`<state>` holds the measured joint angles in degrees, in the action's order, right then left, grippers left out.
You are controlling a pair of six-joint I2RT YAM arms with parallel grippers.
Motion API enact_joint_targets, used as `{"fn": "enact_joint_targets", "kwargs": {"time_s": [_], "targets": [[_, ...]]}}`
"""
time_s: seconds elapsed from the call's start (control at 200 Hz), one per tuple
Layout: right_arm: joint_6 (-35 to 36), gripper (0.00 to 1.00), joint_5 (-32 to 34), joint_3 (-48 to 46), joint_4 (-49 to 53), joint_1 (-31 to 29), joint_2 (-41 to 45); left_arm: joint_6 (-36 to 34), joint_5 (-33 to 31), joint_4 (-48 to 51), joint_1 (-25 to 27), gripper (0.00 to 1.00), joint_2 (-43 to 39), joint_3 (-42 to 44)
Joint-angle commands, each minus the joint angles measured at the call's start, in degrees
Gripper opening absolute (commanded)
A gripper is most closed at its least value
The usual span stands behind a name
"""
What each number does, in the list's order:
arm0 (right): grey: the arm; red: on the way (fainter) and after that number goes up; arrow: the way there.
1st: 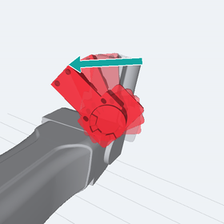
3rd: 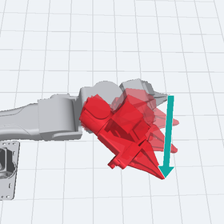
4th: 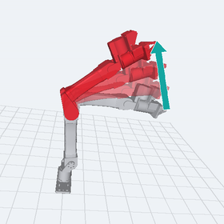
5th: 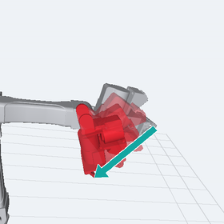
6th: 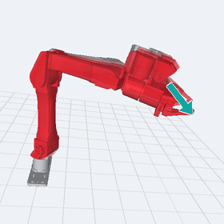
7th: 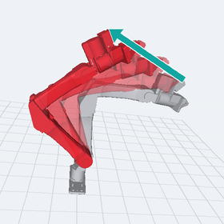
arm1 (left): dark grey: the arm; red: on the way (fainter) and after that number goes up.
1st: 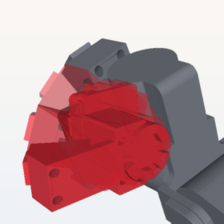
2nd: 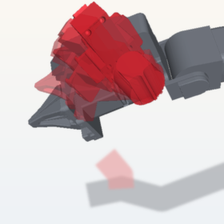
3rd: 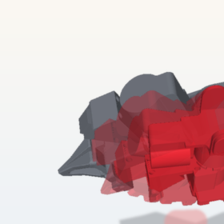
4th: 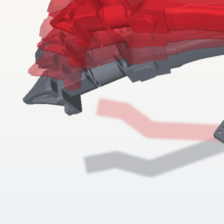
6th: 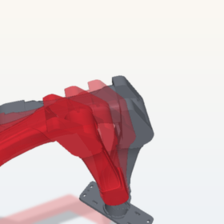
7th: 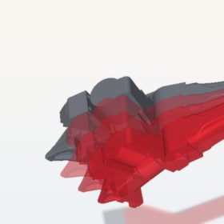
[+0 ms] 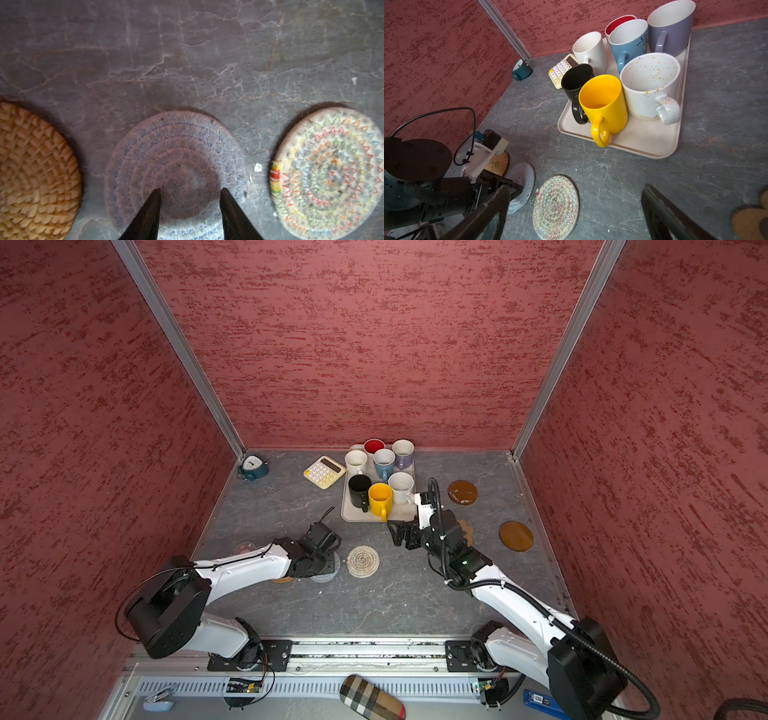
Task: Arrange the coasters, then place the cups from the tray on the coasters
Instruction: 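Drag the grey-blue coaster toward the robot with left gripper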
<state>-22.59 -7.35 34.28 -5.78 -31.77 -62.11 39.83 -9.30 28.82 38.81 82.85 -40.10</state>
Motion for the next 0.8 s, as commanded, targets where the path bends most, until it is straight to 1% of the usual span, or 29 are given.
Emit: {"fn": "enact_joint_targets", "kwargs": {"time_s": [0.0,0.271,0.796], "targets": [[-0.48,0.99,-0.8,2.1,-1.6,0.33,-0.6,2.35,1.74,7.96,-0.06,0.47,1.1,3.66],[-0.79,0.99,-1.26,2.62,-2.3,0.35,-2.05,2.67,2.21,6.78,-0.38,0.47,0.98,4.68],[-1.14,0.99,-1.34,2.85,-3.01,0.3,-3.2,2.71,1.92,8.17,-0.65,0.47,-1.07,4.9]]}}
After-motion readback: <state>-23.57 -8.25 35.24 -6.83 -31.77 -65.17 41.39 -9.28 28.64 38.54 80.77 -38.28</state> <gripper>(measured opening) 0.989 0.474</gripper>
